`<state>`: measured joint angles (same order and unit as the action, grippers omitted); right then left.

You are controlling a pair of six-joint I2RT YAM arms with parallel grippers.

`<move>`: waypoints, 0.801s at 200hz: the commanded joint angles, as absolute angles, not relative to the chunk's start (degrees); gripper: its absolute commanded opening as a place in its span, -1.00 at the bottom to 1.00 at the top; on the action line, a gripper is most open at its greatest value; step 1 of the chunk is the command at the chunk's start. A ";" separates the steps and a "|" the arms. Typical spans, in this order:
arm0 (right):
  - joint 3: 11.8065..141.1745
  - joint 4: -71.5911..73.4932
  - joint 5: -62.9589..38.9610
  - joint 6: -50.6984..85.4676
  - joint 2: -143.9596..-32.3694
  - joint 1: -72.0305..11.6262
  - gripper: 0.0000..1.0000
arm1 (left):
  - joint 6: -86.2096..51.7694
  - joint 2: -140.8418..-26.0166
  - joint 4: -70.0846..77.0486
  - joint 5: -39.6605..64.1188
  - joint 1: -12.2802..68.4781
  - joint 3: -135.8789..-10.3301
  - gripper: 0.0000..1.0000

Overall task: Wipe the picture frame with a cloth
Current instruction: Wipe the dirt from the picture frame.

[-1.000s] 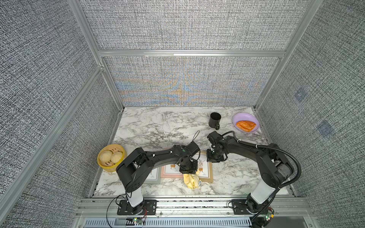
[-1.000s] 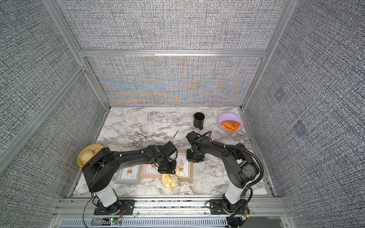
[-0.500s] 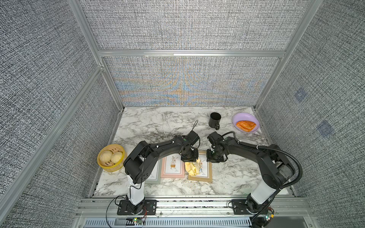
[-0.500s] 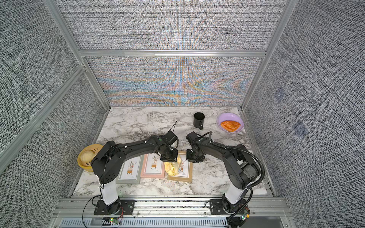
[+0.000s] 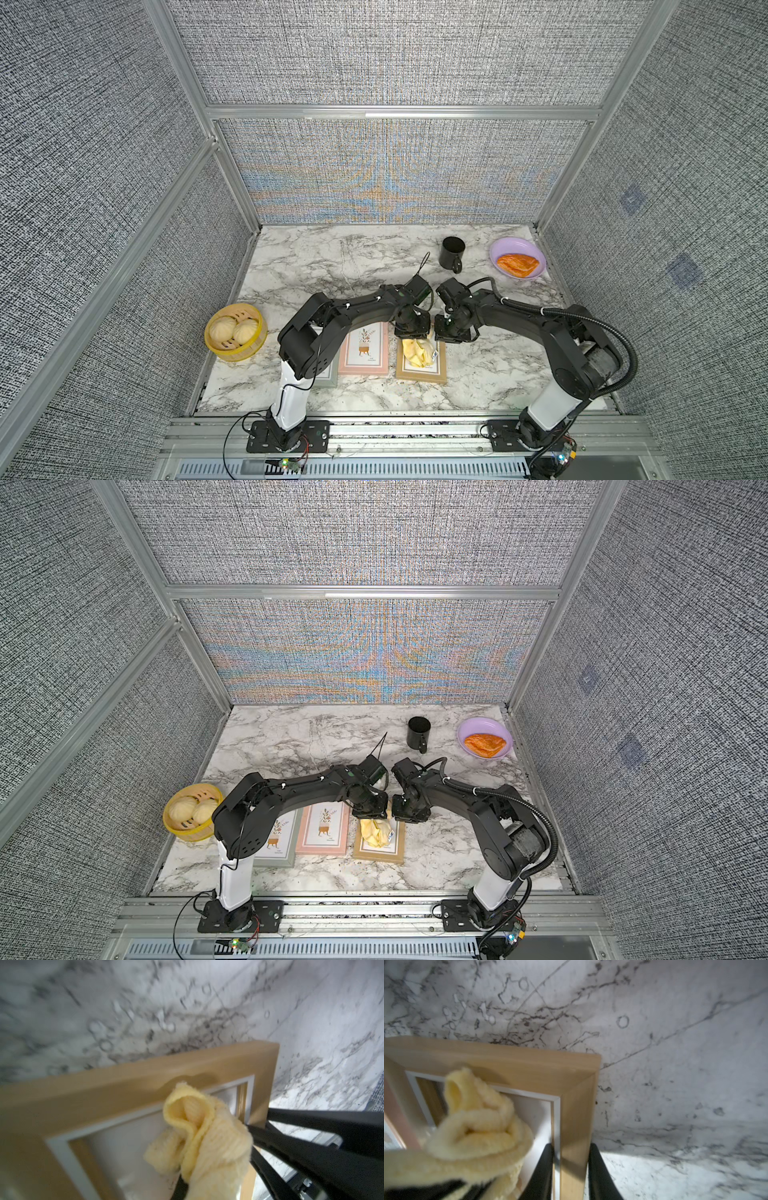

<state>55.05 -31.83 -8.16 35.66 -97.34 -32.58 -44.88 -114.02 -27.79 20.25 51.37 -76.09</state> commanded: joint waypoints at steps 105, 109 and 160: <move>56.26 -35.30 -3.71 34.75 -100.81 -32.61 -0.52 | -46.77 -110.05 -32.43 19.89 51.53 -70.33 -1.00; 56.25 -35.33 -3.61 34.76 -100.81 -32.67 -0.52 | -46.91 -110.65 -32.16 20.40 51.78 -71.18 -1.00; 55.63 -35.03 -3.36 35.53 -100.58 -32.61 -0.52 | -48.77 -111.85 -29.97 26.20 55.75 -70.98 -1.00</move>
